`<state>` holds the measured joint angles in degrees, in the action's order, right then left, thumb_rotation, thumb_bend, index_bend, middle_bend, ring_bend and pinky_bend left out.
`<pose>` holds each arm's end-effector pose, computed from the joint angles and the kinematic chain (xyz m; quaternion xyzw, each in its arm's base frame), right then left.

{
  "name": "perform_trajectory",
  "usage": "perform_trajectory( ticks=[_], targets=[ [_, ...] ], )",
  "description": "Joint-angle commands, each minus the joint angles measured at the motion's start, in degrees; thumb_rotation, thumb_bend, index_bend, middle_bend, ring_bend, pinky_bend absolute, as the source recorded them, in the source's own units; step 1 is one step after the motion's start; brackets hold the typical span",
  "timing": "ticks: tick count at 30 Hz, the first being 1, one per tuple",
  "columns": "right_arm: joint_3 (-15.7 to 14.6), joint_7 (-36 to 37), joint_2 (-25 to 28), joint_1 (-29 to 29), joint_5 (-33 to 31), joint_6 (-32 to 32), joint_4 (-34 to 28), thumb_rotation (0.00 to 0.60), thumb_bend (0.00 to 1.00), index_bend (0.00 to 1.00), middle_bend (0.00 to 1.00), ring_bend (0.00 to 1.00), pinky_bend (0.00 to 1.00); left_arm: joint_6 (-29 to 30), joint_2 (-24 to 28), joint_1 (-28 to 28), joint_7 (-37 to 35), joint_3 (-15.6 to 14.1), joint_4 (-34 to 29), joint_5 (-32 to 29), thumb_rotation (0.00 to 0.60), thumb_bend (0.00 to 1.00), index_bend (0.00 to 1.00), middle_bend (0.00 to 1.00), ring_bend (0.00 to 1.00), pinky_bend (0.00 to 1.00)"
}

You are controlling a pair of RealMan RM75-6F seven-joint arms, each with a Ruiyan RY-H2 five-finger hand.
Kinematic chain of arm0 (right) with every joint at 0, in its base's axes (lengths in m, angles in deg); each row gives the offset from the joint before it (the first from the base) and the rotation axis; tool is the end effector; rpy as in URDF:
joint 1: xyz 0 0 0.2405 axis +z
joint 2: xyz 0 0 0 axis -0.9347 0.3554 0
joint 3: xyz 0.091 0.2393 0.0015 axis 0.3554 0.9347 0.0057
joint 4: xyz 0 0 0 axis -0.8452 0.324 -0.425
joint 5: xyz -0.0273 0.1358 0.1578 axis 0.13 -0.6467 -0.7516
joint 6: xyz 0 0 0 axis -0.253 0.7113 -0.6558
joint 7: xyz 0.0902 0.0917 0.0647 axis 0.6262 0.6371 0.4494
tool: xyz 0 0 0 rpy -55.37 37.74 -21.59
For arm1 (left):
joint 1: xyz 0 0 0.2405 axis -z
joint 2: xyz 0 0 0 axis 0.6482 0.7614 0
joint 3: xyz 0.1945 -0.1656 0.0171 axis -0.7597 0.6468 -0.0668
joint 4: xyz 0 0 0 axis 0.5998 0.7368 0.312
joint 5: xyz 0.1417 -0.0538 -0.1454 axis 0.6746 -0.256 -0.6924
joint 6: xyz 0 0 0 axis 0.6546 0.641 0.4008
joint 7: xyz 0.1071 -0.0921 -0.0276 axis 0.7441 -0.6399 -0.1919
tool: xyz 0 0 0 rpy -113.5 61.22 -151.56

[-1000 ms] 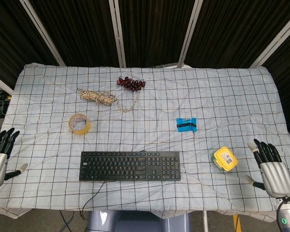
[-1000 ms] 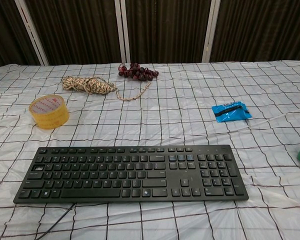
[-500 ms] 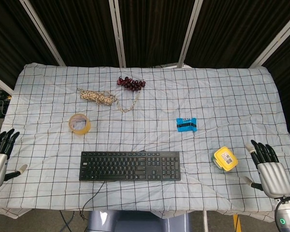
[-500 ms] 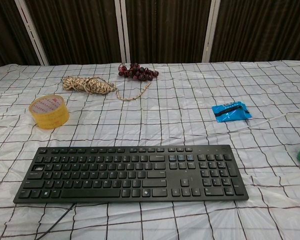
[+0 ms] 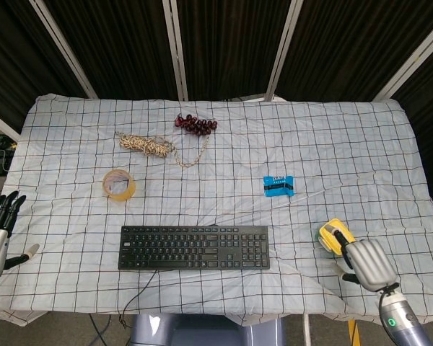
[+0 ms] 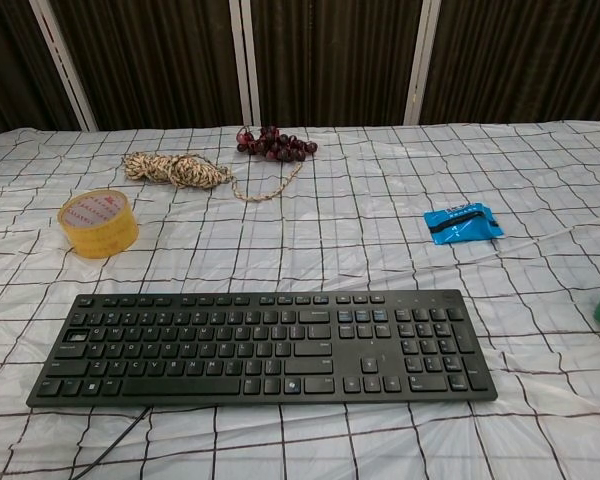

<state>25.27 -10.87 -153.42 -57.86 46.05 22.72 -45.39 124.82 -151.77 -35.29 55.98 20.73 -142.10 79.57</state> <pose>-0.2645 -0.1922 0.1057 0.7101 -0.3915 0.3341 0.4805 -0.3054 0.1809 0.1562 -0.6100 -0.3429 -0.3840 0.6024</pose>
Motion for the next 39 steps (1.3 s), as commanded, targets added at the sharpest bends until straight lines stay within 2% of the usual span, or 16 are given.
perform_trajectory(
  ticks=[1, 5, 19, 27, 33, 39],
  targets=[
    [0.29, -5.67, -2.28, 3.05, -3.48, -5.46, -3.22, 0.600, 0.37, 0.16, 0.85, 0.81, 0.77, -0.19, 0.06, 0.06, -0.15, 0.05, -0.04, -0.20, 0.600, 0.11, 0.00, 0.00, 0.00, 0.00],
    [0.63, -10.82, -4.58, 4.81, -7.95, -9.25, -5.69, 0.600, 0.42, 0.16, 0.86, 0.83, 0.79, -0.22, 0.15, 0.08, -0.47, 0.11, -0.01, -0.25, 0.600, 0.11, 0.00, 0.00, 0.00, 0.00],
    [-0.25, -23.44, -9.86, 9.26, -19.55, -14.32, -10.92, 0.600, 0.62, 0.17, 0.93, 0.91, 0.81, -0.95, 0.21, 0.30, -0.39, 0.18, -0.17, -0.70, 0.600, 0.11, 0.00, 0.00, 0.00, 0.00],
    [-0.94, -29.30, -12.88, 11.31, -26.14, -14.08, -11.78, 0.600, 0.65, 0.14, 0.93, 0.91, 0.81, -1.00, 0.25, 0.32, -0.54, 0.19, -0.20, -0.73, 0.600, 0.11, 0.00, 0.00, 0.00, 0.00],
    [-0.99, -34.74, -13.56, 13.99, -34.72, -13.04, -13.32, 0.600, 0.67, 0.08, 0.94, 0.92, 0.81, -1.17, 0.34, 0.36, -0.58, 0.15, -0.29, -0.78, 0.600, 0.11, 0.00, 0.00, 0.00, 0.00],
    [-1.42, -36.22, -14.49, 15.52, -37.08, -11.16, -14.22, 0.600, 0.67, 0.06, 0.94, 0.92, 0.81, -1.31, 0.32, 0.41, -0.47, 0.17, -0.38, -0.87, 0.600, 0.11, 0.00, 0.00, 0.00, 0.00]
  ],
)
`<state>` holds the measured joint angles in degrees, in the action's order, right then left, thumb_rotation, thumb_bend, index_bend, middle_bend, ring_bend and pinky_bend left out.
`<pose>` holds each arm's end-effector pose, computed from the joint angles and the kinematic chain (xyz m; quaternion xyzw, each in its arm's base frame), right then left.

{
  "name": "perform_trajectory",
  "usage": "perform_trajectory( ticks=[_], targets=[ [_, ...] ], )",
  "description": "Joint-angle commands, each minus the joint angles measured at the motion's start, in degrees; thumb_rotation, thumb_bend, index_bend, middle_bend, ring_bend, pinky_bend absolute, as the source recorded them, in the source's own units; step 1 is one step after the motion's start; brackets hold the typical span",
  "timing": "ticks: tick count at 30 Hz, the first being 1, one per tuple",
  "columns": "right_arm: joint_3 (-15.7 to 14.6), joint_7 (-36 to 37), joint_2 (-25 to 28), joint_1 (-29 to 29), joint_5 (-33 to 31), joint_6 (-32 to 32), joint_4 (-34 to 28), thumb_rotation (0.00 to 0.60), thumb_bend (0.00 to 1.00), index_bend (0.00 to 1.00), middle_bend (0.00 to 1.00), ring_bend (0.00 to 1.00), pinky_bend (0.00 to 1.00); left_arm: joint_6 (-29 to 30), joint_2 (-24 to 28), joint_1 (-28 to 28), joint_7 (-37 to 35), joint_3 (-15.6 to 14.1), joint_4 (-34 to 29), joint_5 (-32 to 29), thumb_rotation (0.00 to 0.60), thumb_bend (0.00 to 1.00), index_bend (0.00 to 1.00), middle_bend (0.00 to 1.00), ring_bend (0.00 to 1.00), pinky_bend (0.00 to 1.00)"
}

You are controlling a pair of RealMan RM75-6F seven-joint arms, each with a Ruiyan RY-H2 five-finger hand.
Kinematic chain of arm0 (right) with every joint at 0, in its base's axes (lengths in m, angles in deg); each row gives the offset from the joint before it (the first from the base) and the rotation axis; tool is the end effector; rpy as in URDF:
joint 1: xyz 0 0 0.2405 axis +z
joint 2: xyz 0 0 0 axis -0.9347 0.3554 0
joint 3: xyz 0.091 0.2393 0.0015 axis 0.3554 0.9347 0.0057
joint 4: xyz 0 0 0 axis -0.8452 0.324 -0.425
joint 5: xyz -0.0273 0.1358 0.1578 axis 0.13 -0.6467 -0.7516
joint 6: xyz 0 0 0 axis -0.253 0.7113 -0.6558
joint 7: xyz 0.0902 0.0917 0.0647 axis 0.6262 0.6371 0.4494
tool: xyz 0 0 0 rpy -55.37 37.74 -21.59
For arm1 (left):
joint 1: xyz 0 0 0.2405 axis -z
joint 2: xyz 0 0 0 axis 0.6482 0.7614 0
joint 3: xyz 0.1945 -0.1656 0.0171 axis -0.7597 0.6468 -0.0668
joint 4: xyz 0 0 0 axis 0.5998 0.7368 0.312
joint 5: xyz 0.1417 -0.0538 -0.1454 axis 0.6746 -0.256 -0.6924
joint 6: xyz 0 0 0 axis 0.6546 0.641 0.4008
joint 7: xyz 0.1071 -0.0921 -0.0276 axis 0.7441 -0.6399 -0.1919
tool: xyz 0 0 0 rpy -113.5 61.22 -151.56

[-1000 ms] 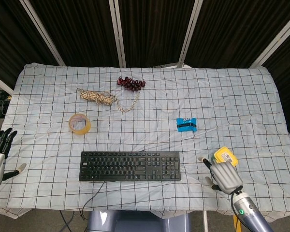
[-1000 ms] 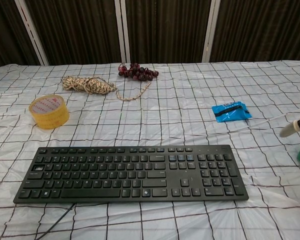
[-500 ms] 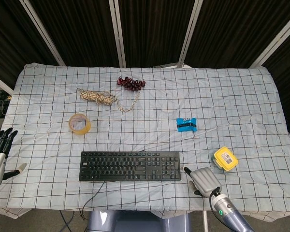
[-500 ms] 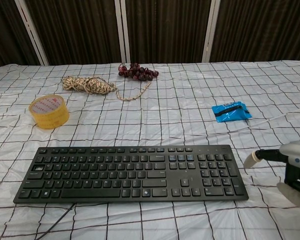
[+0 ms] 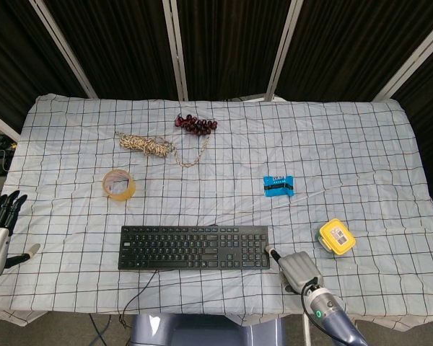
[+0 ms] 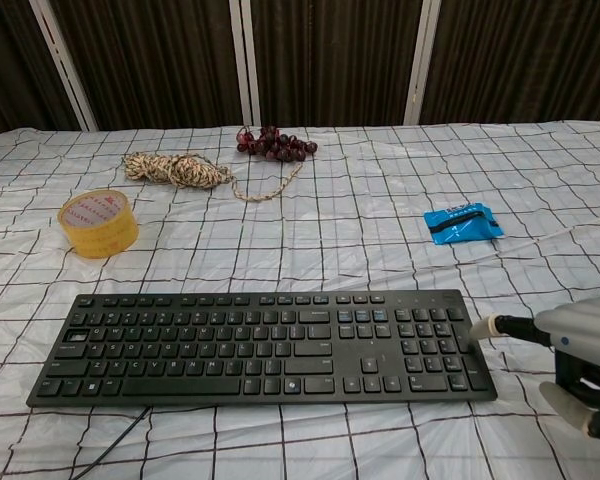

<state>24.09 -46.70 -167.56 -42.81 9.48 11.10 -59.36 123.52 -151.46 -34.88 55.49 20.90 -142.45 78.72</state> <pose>-0.1905 -0.1989 -0.0007 0.7816 -0.4505 0.1917 0.3865 -0.3064 0.1839 0.1556 -0.6097 -0.3525 -0.3806 0.5993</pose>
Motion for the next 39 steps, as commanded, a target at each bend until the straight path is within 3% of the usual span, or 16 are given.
perform_trajectory(
  ticks=[1, 20, 27, 30, 33, 36, 37, 39],
  targets=[
    [-0.44, -0.63, -0.52, 0.76, -0.88, 0.72, -0.24, 0.600, 0.67, 0.06, 0.94, 0.92, 0.81, -0.01, -0.01, 0.00, 0.03, 0.01, -0.06, -0.03, 0.600, 0.11, 0.00, 0.00, 0.00, 0.00],
    [-2.93, -1.69, -3.12, 3.68, -5.83, 3.54, 0.09, 0.600, 0.67, 0.06, 0.94, 0.92, 0.81, -0.07, 0.13, 0.03, -0.24, 0.00, -0.21, -0.01, 0.600, 0.11, 0.00, 0.00, 0.00, 0.00],
    [-2.80, -0.09, -3.19, 4.05, -4.58, 4.87, -0.43, 0.600, 0.67, 0.06, 0.94, 0.92, 0.81, 0.02, 0.12, 0.01, -0.44, -0.04, -0.11, 0.13, 0.600, 0.11, 0.00, 0.00, 0.00, 0.00],
    [-2.31, 1.73, -2.98, 3.64, -1.20, 6.27, -0.44, 0.600, 0.61, 0.06, 0.93, 0.89, 0.79, 0.04, 0.16, 0.00, -0.53, -0.01, -0.13, 0.09, 0.600, 0.11, 0.00, 0.00, 0.00, 0.00],
    [-0.85, 4.87, -1.48, 2.51, 5.30, 9.95, -1.43, 0.600, 0.51, 0.06, 0.79, 0.74, 0.69, 0.08, 0.20, -0.02, -0.75, 0.00, -0.18, 0.08, 0.600, 0.11, 0.00, 0.00, 0.00, 0.00],
    [-0.96, 9.19, 3.42, 0.88, 8.80, 11.63, -4.69, 0.600, 0.37, 0.04, 0.44, 0.41, 0.54, 0.30, 0.09, -0.06, -1.11, 0.05, -0.08, 0.20, 0.600, 0.11, 0.00, 0.00, 0.00, 0.00],
    [-1.18, 10.48, 5.01, 0.52, 9.77, 11.64, -5.20, 0.600, 0.32, 0.03, 0.32, 0.27, 0.44, 0.35, 0.08, -0.08, -1.15, 0.03, -0.06, 0.26, 0.600, 0.11, 0.00, 0.00, 0.00, 0.00],
    [-1.83, 13.84, 8.19, -0.58, 12.80, 12.02, -5.19, 0.600, 0.26, 0.03, 0.17, 0.10, 0.29, 0.45, 0.07, -0.12, -1.13, -0.02, -0.04, 0.37, 0.600, 0.11, 0.00, 0.00, 0.00, 0.00]
  ],
)
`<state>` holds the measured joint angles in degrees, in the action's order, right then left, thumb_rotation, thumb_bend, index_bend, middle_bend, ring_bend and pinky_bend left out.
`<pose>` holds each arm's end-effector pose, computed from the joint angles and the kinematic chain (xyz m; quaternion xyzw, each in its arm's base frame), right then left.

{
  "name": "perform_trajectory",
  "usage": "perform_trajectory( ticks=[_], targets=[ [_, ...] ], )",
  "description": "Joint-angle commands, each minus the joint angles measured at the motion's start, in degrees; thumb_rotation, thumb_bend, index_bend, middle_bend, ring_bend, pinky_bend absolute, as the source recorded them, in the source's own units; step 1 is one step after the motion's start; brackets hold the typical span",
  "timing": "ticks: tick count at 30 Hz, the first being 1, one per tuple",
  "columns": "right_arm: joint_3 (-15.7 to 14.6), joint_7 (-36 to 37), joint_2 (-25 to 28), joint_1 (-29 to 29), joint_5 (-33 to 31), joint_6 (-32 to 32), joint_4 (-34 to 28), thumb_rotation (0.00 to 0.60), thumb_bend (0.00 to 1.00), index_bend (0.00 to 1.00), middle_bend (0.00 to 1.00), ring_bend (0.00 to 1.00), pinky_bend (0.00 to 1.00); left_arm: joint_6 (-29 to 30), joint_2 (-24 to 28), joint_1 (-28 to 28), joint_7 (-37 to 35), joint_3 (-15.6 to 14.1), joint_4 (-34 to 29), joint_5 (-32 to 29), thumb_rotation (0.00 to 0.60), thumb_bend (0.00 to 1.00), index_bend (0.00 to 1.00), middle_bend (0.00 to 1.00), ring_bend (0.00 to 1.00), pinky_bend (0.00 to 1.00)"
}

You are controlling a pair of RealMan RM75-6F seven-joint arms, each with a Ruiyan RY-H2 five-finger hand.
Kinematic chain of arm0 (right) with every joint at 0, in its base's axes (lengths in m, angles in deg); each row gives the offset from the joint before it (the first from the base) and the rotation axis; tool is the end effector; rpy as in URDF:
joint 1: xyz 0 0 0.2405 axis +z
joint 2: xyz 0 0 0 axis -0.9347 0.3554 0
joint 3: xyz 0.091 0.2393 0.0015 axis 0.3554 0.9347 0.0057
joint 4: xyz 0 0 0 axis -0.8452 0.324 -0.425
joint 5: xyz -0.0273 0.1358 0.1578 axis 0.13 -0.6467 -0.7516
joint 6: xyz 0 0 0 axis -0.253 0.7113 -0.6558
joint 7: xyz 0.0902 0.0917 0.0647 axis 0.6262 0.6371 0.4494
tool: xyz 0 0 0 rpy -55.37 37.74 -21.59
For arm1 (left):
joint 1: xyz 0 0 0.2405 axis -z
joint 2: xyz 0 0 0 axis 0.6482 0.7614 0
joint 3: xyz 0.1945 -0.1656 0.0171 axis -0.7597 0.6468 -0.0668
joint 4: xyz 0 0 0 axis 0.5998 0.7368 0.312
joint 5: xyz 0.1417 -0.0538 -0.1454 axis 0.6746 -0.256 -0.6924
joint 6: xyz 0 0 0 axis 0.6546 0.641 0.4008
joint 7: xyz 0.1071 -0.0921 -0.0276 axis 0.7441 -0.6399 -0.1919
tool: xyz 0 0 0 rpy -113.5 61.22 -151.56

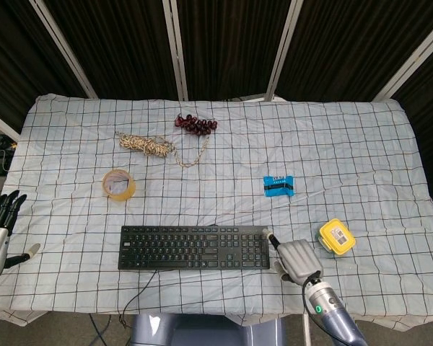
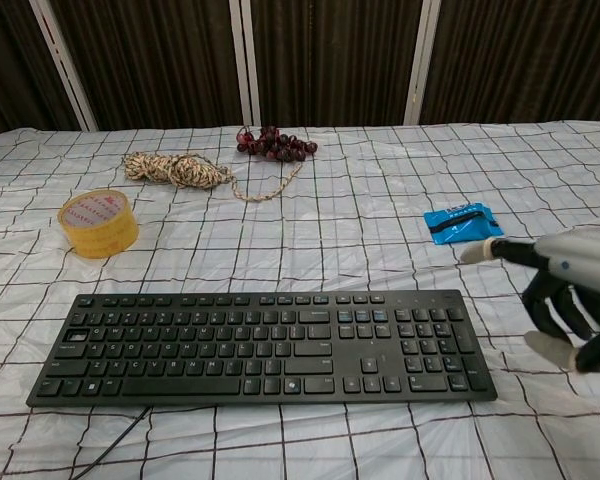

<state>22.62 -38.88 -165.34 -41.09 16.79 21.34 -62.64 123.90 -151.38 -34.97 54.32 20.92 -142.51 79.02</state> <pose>-0.1711 -0.2111 0.0302 0.7424 -0.4391 0.2799 0.4216 -0.3055 0.1834 0.1566 -0.6059 -0.3559 -0.3892 0.5957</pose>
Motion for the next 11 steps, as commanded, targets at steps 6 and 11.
perform_trajectory(
  ticks=[6, 11],
  targets=[
    [-4.53, 18.96, 11.67, -8.89, 20.20, 8.18, 6.66, 0.600, 0.19, 0.00, 0.00, 0.00, 0.12, 0.83, -0.21, -0.20, 0.16, -0.19, 0.25, 0.94, 0.600, 0.11, 0.00, 0.00, 0.00, 0.00],
    [-5.52, 22.68, 11.71, -14.05, 27.29, 16.72, 16.17, 0.600, 0.16, 0.00, 0.00, 0.00, 0.03, 0.56, -0.21, -0.25, 0.65, -0.55, 0.35, 1.12, 0.600, 0.11, 0.00, 0.00, 0.00, 0.00]
  ],
)
